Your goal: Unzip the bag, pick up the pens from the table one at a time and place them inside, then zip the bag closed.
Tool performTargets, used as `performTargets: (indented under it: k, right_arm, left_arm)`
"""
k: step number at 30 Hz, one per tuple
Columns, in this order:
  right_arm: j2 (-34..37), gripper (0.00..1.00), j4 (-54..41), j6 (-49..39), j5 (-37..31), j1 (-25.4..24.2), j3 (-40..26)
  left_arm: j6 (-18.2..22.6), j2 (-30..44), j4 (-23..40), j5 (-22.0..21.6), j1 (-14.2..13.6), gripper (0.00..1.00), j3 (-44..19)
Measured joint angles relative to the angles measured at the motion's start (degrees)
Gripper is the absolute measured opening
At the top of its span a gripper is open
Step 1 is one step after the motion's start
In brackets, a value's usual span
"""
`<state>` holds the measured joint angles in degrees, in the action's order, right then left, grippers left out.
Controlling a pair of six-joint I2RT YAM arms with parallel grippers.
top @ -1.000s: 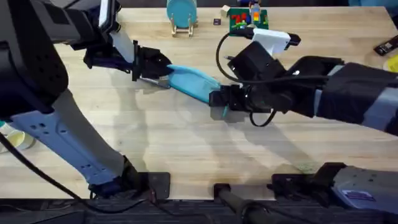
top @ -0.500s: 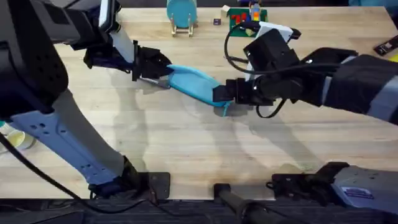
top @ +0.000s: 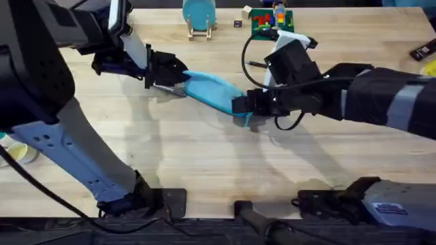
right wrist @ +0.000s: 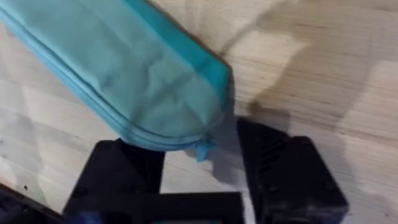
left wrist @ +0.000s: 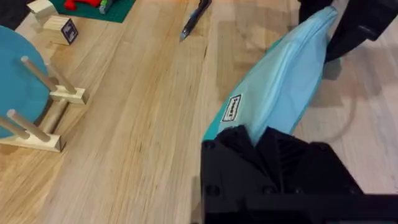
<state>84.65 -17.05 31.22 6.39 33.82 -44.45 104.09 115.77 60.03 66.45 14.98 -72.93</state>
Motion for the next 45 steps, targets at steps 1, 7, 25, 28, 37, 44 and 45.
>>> performTargets:
  k: [1, 7, 25, 28, 37, 44, 45]
  right_arm:
    - [0.14, 0.635, 0.16, 0.03, 0.34, 0.00, 0.02]
    - [0.24, 0.472, 0.41, -0.01, 1.41, 0.00, 0.10]
    - [0.23, 0.035, -1.26, -0.02, 2.87, 0.00, 0.29]
    - [0.23, 0.031, -1.26, 0.00, 2.65, 0.00, 0.37]
    - [0.23, 0.031, -1.76, -0.02, 2.57, 0.00, 0.35]
    - [0.23, 0.031, -11.86, -1.30, 1.87, -0.31, -4.32]
    - [0.23, 0.031, -13.06, -1.56, 1.79, -0.31, -5.16]
  left_arm:
    - [0.00, 0.00, 0.00, -0.01, 0.00, 0.042, 0.00]
    - [0.00, 0.00, -0.02, 0.01, 0.00, 0.042, 0.00]
    - [0.00, 0.00, -0.02, -0.03, 0.00, 0.042, 0.00]
    - [0.00, 0.00, -0.02, -0.03, 0.00, 0.042, 0.00]
    - [0.00, 0.00, -0.04, -0.03, 0.00, 0.042, 0.00]
    - [0.00, 0.00, -0.14, -0.03, 0.00, 0.042, 0.00]
    - [0.00, 0.00, -0.25, -0.03, 0.00, 0.042, 0.00]
